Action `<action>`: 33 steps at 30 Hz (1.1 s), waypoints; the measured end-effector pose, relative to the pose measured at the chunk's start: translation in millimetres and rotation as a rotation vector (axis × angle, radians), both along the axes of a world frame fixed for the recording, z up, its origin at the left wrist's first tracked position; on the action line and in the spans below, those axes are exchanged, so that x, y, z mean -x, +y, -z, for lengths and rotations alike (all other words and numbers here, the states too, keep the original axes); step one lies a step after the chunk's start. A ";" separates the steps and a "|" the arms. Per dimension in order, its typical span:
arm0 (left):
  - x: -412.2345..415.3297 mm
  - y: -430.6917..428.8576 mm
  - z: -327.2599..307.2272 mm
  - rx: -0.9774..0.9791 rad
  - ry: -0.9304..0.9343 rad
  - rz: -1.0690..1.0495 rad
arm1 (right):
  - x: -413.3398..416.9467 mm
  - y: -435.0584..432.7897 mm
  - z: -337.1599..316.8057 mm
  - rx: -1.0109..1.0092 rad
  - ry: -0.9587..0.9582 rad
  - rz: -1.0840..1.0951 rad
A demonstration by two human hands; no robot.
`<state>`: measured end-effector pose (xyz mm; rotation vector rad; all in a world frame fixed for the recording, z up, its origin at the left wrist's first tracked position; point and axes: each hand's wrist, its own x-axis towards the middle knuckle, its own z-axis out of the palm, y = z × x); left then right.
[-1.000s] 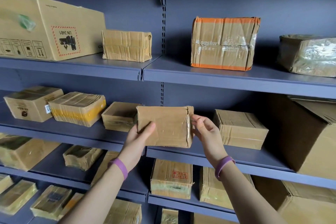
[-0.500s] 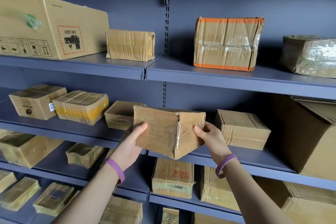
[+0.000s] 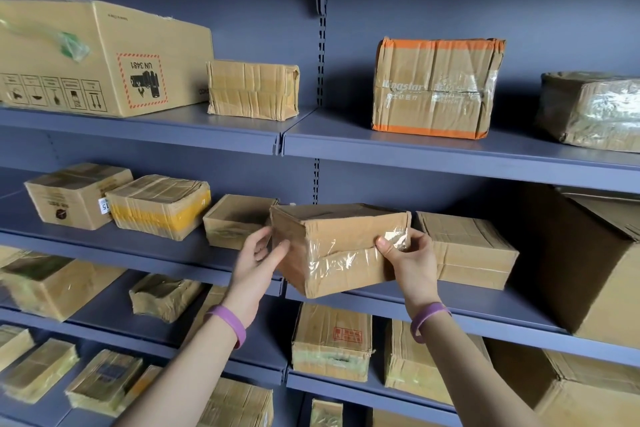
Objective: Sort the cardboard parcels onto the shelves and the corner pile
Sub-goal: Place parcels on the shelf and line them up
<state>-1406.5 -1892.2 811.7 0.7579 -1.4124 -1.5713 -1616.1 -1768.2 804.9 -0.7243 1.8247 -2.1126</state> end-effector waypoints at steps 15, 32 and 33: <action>7.3 9.0 2.9 0.023 -0.015 -0.032 | -20.2 -1.2 1.2 0.087 0.121 -0.041; 5.5 -11.4 10.4 -0.097 0.022 -0.027 | 4.4 11.1 7.4 0.016 -0.102 -0.303; 6.4 -9.9 10.2 -0.041 -0.027 -0.024 | 2.1 10.2 6.6 0.022 -0.088 -0.285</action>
